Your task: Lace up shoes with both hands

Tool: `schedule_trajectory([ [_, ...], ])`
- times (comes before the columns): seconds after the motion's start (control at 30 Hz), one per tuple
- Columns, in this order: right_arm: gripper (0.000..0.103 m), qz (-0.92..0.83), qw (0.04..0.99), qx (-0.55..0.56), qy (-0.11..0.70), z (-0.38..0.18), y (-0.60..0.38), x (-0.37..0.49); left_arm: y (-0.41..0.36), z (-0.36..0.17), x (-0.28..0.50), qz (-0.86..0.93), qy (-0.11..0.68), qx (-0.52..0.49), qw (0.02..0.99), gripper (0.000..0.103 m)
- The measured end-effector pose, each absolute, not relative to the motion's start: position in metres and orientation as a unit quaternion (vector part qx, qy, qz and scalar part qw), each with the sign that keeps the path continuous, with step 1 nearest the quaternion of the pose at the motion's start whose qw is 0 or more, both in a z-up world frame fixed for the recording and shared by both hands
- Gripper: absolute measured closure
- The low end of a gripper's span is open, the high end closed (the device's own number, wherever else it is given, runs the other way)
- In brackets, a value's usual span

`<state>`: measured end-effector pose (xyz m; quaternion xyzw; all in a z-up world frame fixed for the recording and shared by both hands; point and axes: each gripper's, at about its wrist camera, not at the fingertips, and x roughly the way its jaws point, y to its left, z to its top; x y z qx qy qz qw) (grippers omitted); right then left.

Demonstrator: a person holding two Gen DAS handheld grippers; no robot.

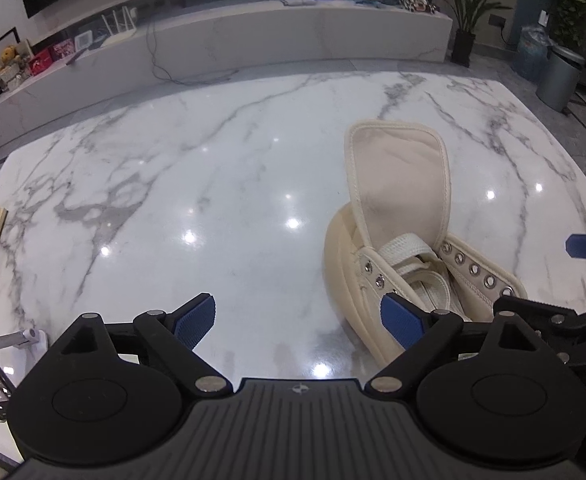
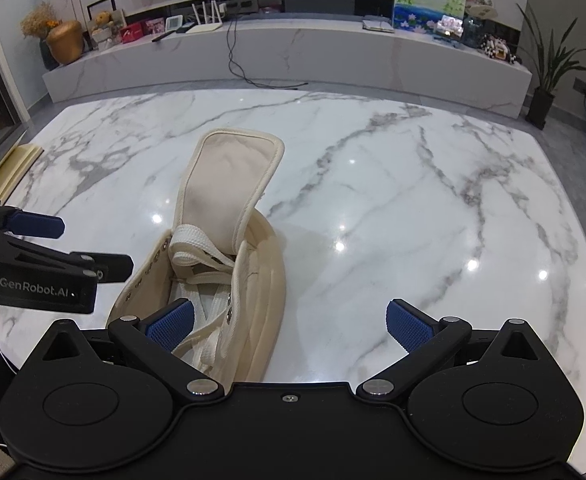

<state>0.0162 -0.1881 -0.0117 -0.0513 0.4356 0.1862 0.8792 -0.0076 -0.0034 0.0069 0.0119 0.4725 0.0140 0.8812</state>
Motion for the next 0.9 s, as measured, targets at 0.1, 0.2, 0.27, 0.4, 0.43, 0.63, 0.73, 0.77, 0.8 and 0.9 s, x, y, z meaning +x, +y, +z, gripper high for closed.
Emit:
schedule_trajectory([
  [0.1,0.001,0.187,0.878,-0.052,0.437,-0.012,-0.187,0.016,0.0,0.008,-0.011,0.017,0.47,0.005,0.883,0.013],
  [0.2,0.001,0.189,0.878,-0.053,0.437,-0.013,-0.186,0.016,-0.001,0.01,-0.01,0.017,0.471,0.005,0.882,0.013],
  [0.27,0.001,0.189,0.878,-0.054,0.437,-0.013,-0.185,0.016,-0.002,0.01,-0.01,0.015,0.473,0.006,0.881,0.013],
  [0.4,0.001,0.189,0.878,-0.055,0.436,-0.014,-0.183,0.016,-0.002,0.008,-0.012,0.011,0.476,0.01,0.879,0.013],
  [0.43,0.001,0.19,0.878,-0.055,0.436,-0.013,-0.182,0.015,-0.002,0.008,-0.012,0.01,0.477,0.011,0.879,0.013],
  [0.63,0.001,0.192,0.877,-0.056,0.436,-0.014,-0.181,0.016,-0.002,0.008,-0.015,0.007,0.477,0.013,0.879,0.013],
  [0.73,0.001,0.193,0.877,-0.056,0.437,-0.014,-0.18,0.016,0.0,0.006,-0.018,0.005,0.476,0.011,0.879,0.013],
  [0.77,0.001,0.193,0.876,-0.056,0.438,-0.015,-0.181,0.016,0.001,0.005,-0.019,0.005,0.477,0.011,0.879,0.013],
  [0.8,0.001,0.193,0.876,-0.056,0.438,-0.015,-0.181,0.016,0.001,0.005,-0.02,0.005,0.477,0.011,0.879,0.013],
  [0.9,0.001,0.194,0.876,-0.056,0.438,-0.015,-0.181,0.015,0.001,0.007,-0.023,0.004,0.477,0.014,0.879,0.013],
])
